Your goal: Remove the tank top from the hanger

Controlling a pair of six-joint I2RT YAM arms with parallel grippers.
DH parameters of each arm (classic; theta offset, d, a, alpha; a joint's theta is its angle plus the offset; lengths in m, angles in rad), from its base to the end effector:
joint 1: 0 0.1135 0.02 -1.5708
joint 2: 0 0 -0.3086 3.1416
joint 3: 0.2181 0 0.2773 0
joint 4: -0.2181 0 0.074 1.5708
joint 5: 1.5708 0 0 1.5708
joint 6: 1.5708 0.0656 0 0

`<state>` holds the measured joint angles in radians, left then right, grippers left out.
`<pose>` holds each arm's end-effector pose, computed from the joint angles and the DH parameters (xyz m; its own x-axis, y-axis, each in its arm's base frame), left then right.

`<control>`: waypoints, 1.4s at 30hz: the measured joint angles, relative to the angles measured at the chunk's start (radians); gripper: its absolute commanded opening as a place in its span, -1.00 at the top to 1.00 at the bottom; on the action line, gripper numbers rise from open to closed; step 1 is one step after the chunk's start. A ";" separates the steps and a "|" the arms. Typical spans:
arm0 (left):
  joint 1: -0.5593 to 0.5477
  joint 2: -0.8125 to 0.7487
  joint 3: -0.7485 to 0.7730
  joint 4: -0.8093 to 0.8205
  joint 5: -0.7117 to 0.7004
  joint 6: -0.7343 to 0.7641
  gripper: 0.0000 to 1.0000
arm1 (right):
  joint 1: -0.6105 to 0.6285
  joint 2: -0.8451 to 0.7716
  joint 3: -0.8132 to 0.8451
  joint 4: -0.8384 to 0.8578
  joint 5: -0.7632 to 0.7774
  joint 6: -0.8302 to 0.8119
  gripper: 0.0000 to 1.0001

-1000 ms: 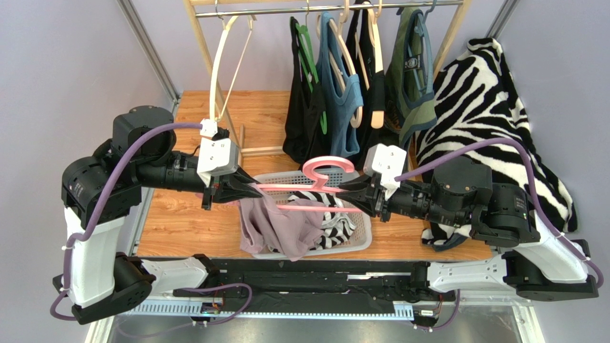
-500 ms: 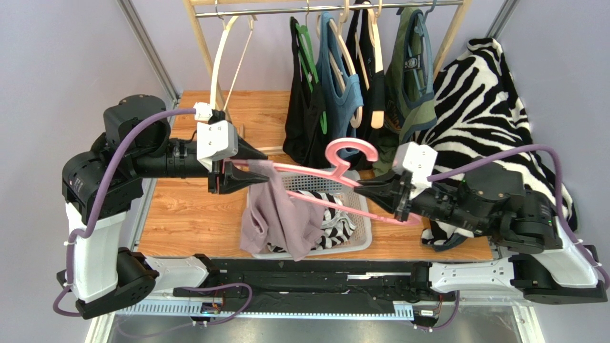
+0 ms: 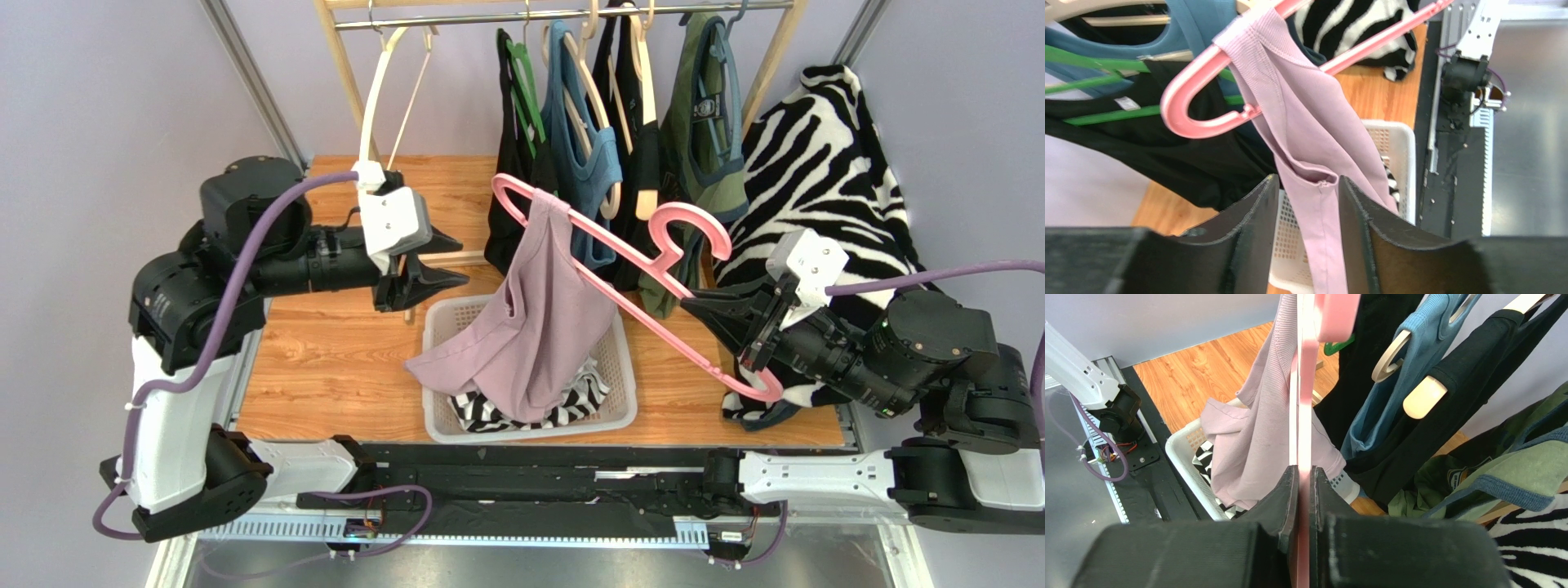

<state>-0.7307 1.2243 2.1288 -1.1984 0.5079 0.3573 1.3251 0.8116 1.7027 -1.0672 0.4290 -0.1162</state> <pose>0.0986 -0.1312 0.6156 0.1231 0.3000 -0.9459 0.9465 0.2509 0.2028 0.0417 0.0542 0.5622 0.0484 -0.2405 -0.9694 -0.7821 0.5946 -0.1865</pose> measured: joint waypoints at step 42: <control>-0.141 0.074 -0.063 -0.014 -0.145 0.029 1.00 | 0.000 -0.018 -0.016 -0.032 -0.079 0.035 1.00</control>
<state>-0.8715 1.2987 2.0659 -1.2129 0.3626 0.3859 1.3251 0.7933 1.6871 -1.0996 0.3496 -0.0814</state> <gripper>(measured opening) 0.007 0.040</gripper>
